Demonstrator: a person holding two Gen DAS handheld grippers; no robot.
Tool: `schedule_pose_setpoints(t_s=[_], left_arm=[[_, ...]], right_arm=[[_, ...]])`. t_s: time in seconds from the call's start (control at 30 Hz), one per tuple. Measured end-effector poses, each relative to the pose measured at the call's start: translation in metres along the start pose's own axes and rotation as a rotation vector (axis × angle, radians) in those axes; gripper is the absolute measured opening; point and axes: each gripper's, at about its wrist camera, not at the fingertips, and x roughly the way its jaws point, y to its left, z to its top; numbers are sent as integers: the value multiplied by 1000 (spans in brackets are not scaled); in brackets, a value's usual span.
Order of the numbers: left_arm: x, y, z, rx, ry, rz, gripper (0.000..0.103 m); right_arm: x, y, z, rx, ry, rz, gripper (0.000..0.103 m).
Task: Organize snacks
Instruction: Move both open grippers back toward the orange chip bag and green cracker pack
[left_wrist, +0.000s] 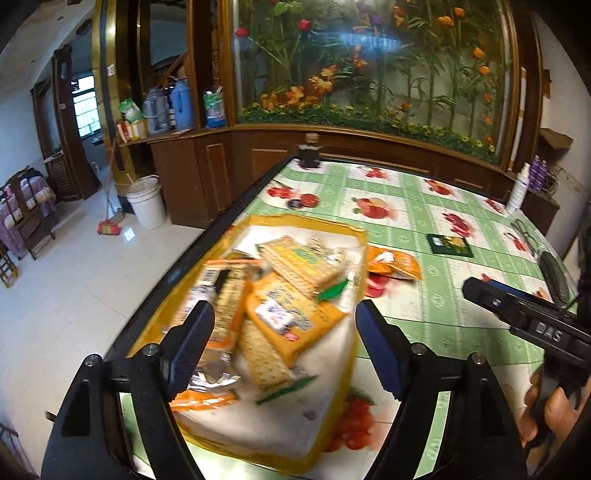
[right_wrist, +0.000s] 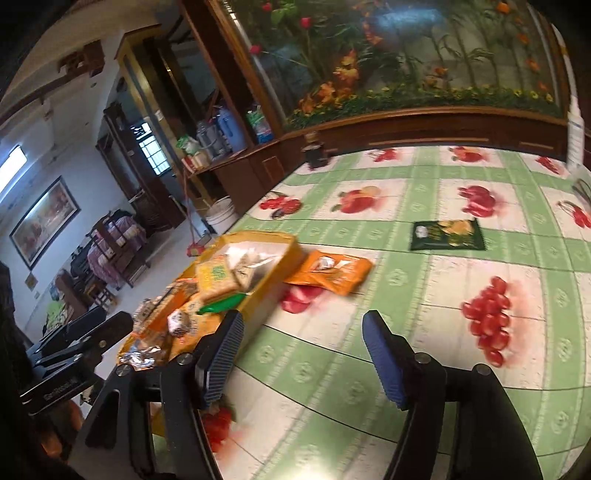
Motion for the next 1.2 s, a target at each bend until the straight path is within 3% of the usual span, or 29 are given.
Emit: schedule_pose_setpoints(t_s=[0.13,0.27,0.43,0.67,0.87,0.97,1.07,1.2], left_arm=[[2,-24,-5,31,35,-73,79],[5,-50,-9,90,52,-96,79],[19,-65,-10,61,123,-202,79],[52,-88,-2,9,199,-269,79],[95,-101,17,-103,249,-274,79],[118,-106,25,-171,269,-231,79],[134,-114,34,-200,259,-174,79],[146,-117,40,-234,250,-105,79]], right_arm=[[-3,-18,-2,16,6,-32,71],[-1,-35,-1,9,10,-63,72],[13,-62,13,43,1,-105,73],[44,-96,40,59,32,-152,73],[56,-114,55,67,21,-154,73],[62,-117,61,27,21,-158,74],[70,-114,69,-55,28,-135,74],[85,-101,73,-267,90,-93,73]])
